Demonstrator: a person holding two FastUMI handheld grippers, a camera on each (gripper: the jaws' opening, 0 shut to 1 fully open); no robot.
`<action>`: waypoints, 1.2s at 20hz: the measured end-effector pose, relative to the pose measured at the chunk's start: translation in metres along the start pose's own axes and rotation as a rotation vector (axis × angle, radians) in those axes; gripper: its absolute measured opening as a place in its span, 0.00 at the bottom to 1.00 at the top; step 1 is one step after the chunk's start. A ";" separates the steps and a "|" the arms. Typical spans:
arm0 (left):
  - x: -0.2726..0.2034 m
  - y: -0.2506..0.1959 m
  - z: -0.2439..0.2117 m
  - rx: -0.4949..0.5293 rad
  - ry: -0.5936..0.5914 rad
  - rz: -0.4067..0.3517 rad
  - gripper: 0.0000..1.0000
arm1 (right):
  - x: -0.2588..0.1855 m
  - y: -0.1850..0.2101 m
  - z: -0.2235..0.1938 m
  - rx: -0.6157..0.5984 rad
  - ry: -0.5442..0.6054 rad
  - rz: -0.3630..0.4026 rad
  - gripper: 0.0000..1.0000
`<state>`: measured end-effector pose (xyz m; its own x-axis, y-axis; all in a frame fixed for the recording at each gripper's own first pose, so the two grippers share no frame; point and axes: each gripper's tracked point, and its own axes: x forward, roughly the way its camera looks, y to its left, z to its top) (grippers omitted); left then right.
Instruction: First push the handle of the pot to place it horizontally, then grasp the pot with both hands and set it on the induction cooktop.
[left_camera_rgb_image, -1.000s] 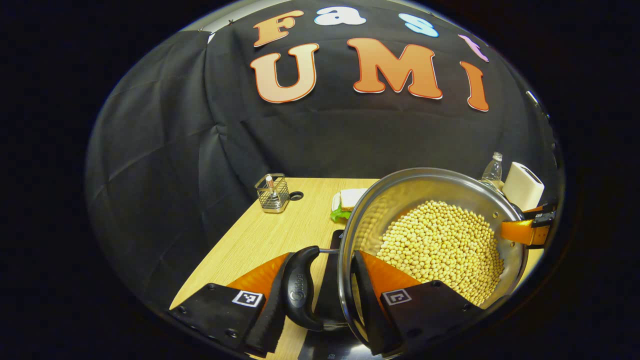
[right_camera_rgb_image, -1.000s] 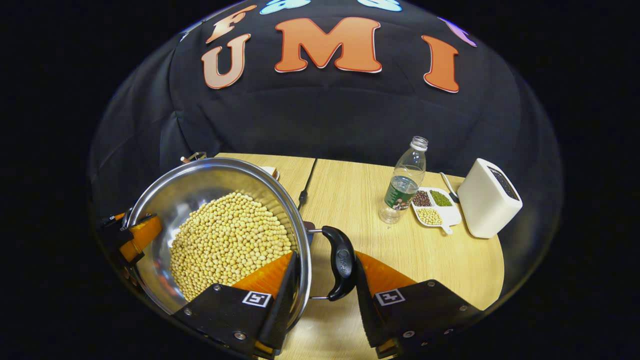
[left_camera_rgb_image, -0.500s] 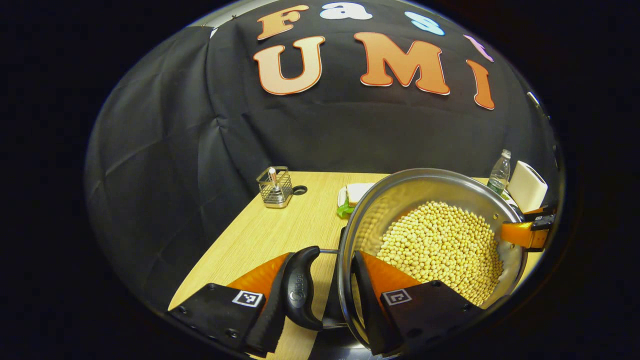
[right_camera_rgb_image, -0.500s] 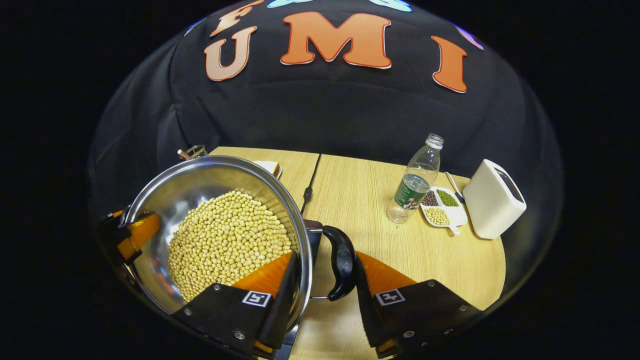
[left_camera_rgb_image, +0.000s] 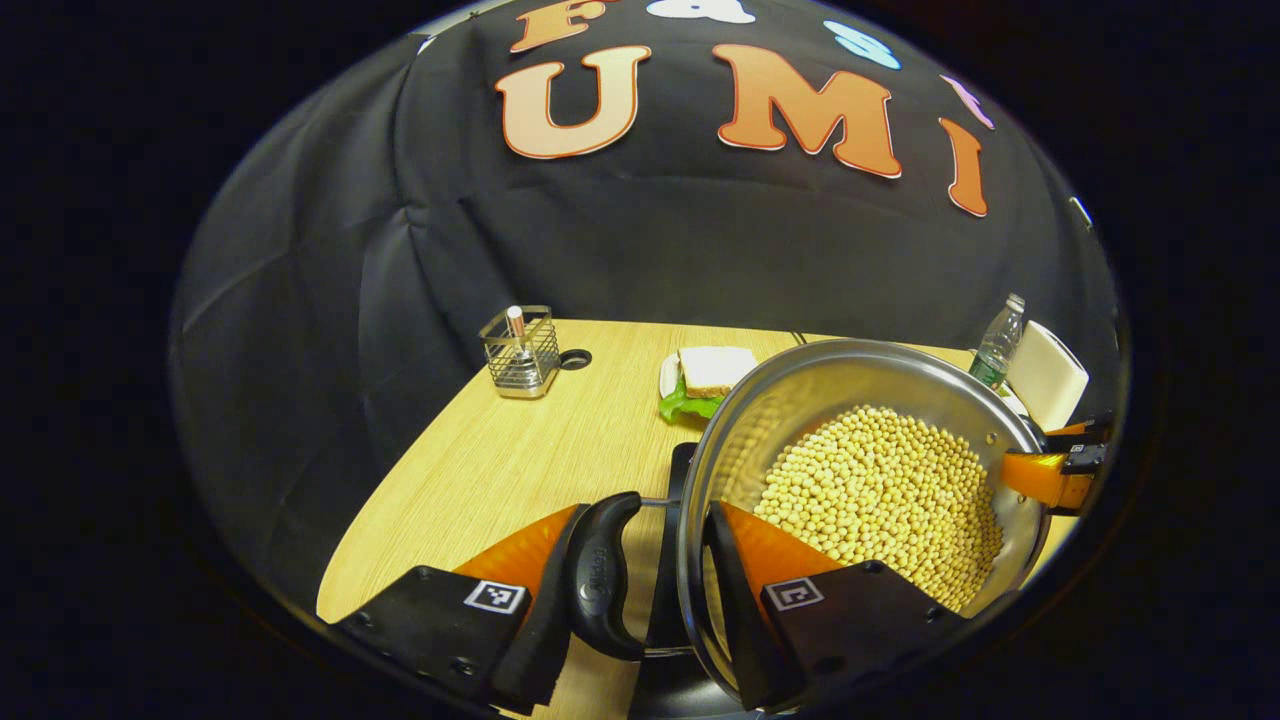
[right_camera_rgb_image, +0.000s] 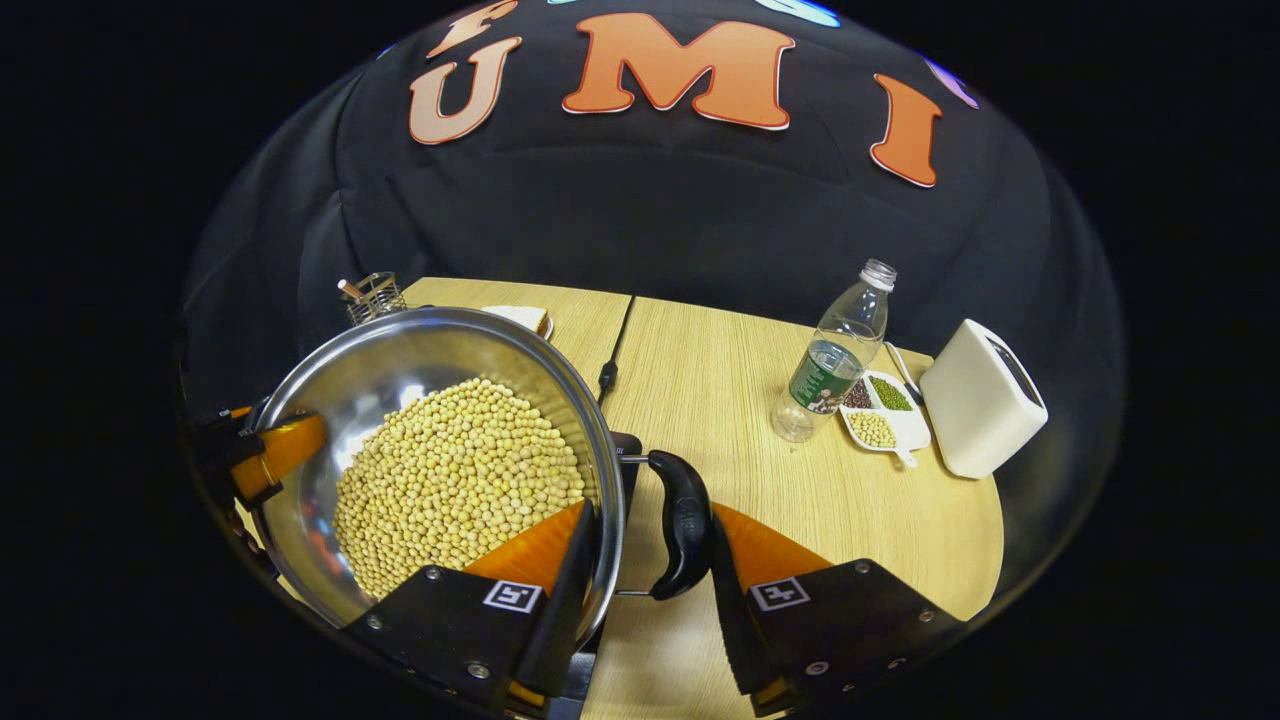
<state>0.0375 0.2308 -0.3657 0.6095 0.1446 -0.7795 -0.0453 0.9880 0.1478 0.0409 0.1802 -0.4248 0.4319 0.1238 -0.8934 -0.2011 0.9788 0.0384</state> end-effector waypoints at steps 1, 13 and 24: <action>0.004 0.000 -0.001 -0.002 0.000 -0.006 0.72 | -0.001 0.000 -0.002 -0.003 0.004 -0.004 0.61; 0.025 0.008 -0.004 -0.021 0.009 0.021 0.85 | 0.003 0.010 0.000 0.050 -0.017 0.074 0.70; -0.081 0.005 0.108 -0.008 -0.391 0.084 0.85 | -0.100 -0.043 0.076 0.026 -0.457 -0.003 0.82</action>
<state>0.0732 0.2179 -0.2366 0.8587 0.1944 -0.4742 -0.1127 0.9742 0.1953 0.0729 0.1384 -0.3030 0.7773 0.1742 -0.6046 -0.1795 0.9824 0.0523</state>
